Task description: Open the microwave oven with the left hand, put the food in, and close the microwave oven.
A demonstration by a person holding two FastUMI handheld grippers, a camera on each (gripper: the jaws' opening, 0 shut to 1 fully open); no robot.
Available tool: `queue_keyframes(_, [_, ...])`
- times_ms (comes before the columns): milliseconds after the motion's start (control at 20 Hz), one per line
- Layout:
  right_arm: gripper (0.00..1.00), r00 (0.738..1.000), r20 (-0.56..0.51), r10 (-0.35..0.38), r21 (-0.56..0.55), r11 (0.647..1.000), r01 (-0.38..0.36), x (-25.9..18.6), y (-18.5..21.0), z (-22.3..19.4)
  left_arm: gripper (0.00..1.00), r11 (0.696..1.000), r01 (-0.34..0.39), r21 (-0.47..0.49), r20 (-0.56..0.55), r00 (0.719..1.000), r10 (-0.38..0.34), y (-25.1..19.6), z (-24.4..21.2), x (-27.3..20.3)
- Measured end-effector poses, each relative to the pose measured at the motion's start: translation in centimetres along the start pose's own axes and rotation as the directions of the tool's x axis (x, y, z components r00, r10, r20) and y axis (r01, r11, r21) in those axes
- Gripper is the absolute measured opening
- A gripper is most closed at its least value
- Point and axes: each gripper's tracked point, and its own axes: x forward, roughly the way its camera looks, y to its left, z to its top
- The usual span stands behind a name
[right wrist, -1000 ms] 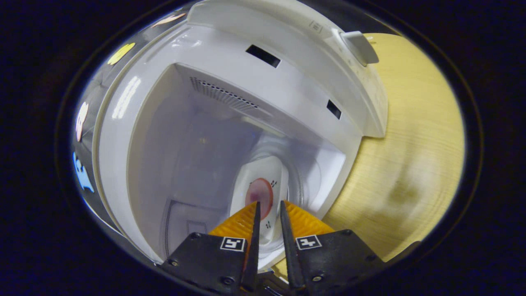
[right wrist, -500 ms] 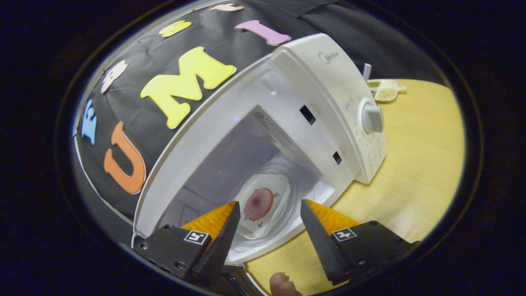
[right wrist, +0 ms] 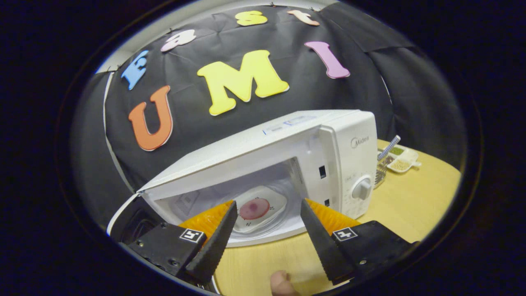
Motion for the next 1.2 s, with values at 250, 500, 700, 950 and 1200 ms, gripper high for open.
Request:
queue_keyframes(250, [0.91,0.995,0.062,0.076,-0.135,0.989,-0.067,-5.3,0.0,3.1,0.82,1.0,0.004,-0.01,0.079,0.997,-0.004,1.5,-0.3,2.8])
queue_keyframes(500, [0.91,0.985,0.085,0.153,-0.229,0.965,-0.13,-12.1,-1.0,5.6,0.9,0.996,0.084,-0.028,0.111,0.991,-0.08,0.9,-1.1,5.1])
queue_keyframes(700, [0.91,0.975,0.124,0.183,-0.301,0.943,-0.139,-17.6,-2.9,7.4,0.71,0.996,0.086,-0.028,0.085,0.993,-0.084,0.5,-2.2,6.8])
queue_keyframes(950, [0.91,0.963,0.208,0.17,-0.369,0.926,-0.084,-23.5,-6.3,10.2,0.49,0.995,0.08,0.051,0.131,0.988,-0.086,-0.4,-1.8,7.5])
queue_keyframes(1200, [0.91,0.956,0.226,0.188,-0.364,0.927,-0.096,-27.4,-8.7,11.0,0.12,0.991,0.127,0.048,0.082,0.988,-0.13,-3.1,-3.5,9.0])
